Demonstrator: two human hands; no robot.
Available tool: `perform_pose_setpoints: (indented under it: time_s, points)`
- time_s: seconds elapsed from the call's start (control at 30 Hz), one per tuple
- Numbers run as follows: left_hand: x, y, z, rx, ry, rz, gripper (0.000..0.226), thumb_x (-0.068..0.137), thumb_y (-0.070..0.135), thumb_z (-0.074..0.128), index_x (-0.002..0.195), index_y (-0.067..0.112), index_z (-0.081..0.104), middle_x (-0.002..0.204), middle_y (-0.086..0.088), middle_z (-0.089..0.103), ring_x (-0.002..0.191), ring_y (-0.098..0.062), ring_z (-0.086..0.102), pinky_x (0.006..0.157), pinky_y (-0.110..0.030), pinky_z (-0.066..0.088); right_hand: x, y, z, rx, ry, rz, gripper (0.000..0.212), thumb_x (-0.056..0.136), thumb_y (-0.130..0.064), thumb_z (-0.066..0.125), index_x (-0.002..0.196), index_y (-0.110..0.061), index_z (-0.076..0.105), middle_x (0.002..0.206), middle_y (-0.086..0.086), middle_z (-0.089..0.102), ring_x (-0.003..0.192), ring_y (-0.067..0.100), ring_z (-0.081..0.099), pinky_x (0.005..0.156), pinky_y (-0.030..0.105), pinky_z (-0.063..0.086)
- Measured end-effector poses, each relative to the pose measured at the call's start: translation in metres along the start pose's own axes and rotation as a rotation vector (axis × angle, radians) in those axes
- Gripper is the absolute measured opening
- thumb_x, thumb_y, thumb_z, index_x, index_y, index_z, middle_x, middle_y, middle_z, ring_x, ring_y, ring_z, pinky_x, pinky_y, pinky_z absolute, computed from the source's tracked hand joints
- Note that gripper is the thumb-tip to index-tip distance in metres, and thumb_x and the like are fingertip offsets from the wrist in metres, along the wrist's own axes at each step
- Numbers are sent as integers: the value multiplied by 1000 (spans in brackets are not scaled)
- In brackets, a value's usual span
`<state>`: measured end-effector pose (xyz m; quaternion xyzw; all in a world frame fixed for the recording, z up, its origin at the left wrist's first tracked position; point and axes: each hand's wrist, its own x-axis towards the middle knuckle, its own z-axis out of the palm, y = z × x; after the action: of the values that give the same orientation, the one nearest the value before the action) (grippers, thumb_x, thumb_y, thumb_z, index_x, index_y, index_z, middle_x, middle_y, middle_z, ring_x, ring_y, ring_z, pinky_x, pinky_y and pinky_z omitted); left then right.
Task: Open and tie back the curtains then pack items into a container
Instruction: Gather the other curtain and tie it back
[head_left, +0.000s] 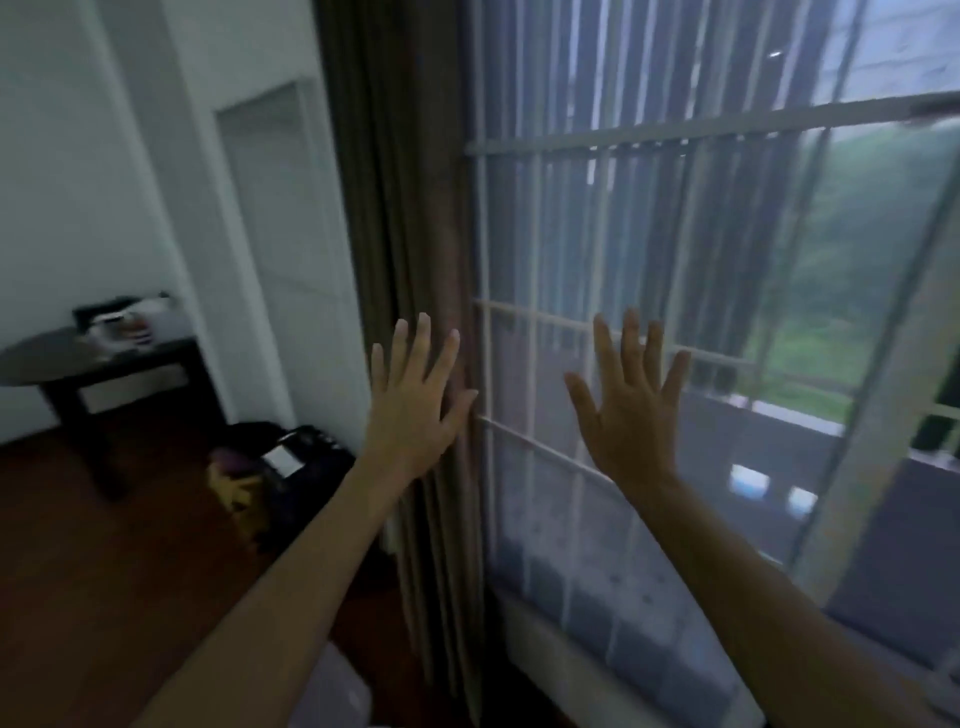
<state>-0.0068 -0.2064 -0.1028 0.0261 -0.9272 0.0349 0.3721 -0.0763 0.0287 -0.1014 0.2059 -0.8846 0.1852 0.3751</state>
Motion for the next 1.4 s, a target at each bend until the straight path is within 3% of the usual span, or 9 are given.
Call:
perform_pose_setpoints:
  time_s: [0.2, 0.4, 0.63, 0.73, 0.87, 1.1, 1.2, 1.3, 1.4]
  points:
    - [-28, -87, -5, 104, -51, -171, 70, 95, 59, 20, 153, 21, 12, 161, -12, 3, 147, -34, -2, 116, -53, 0, 15, -85, 65, 99, -91, -132, 66, 98, -57, 20, 154, -24, 11, 162, 8, 3, 149, 29, -5, 116, 59, -3]
    - [-18, -155, 19, 141, -76, -265, 70, 95, 59, 22, 153, 22, 11, 161, -11, 1, 147, -32, -5, 116, -57, 2, 54, -142, 124, 148, -83, -225, 66, 98, -57, 26, 154, -25, 15, 162, 8, 8, 149, 29, -2, 116, 56, -6]
    - [48, -226, 65, 120, -126, -215, 69, 95, 59, 18, 153, 23, 8, 161, -10, -2, 147, -33, -7, 116, -54, -3, 114, -180, 185, 166, 3, -206, 66, 97, -50, 38, 153, -23, 19, 162, 11, 5, 149, 31, -1, 115, 63, 4]
    - [82, -248, 87, 100, -118, -188, 68, 96, 59, 20, 153, 24, 9, 161, -10, -1, 147, -32, -6, 116, -55, -1, 135, -192, 212, 182, 3, -234, 68, 97, -48, 43, 154, -24, 16, 162, 9, -1, 149, 28, -6, 117, 57, -3]
    - [110, -271, 117, 50, -116, -158, 66, 97, 55, 25, 153, 23, 11, 161, -9, 1, 148, -30, -6, 117, -54, 0, 151, -208, 241, 123, 21, -249, 67, 96, -46, 45, 154, -23, 17, 162, 10, 1, 149, 28, -5, 115, 64, 6]
    - [138, -291, 168, -132, -196, -221, 60, 101, 47, 26, 153, 22, 8, 161, -7, -1, 147, -29, -7, 116, -58, 0, 152, -218, 271, 2, 46, -243, 72, 95, -44, 48, 154, -22, 14, 162, 12, 1, 149, 28, -3, 117, 59, 1]
    - [164, -305, 193, -289, -203, -268, 64, 99, 50, 30, 152, 18, 13, 160, -8, 9, 148, -29, 5, 116, -56, 6, 156, -219, 279, -35, 93, -219, 71, 95, -43, 49, 154, -22, 16, 162, 12, 4, 149, 29, 2, 117, 58, -1]
    - [195, -320, 215, -484, -197, -320, 73, 93, 58, 42, 149, 14, 26, 151, -12, 35, 136, -30, 36, 110, -50, 30, 157, -218, 283, -45, 213, -176, 69, 94, -38, 53, 152, -20, 21, 160, 14, 13, 148, 30, 10, 117, 59, 4]
    - [218, -329, 233, -668, -222, -346, 66, 89, 56, 52, 139, 14, 43, 139, -10, 48, 123, -27, 49, 101, -45, 42, 152, -223, 289, -83, 302, -92, 64, 94, -34, 54, 150, -15, 28, 158, 16, 20, 148, 31, 14, 117, 59, 6]
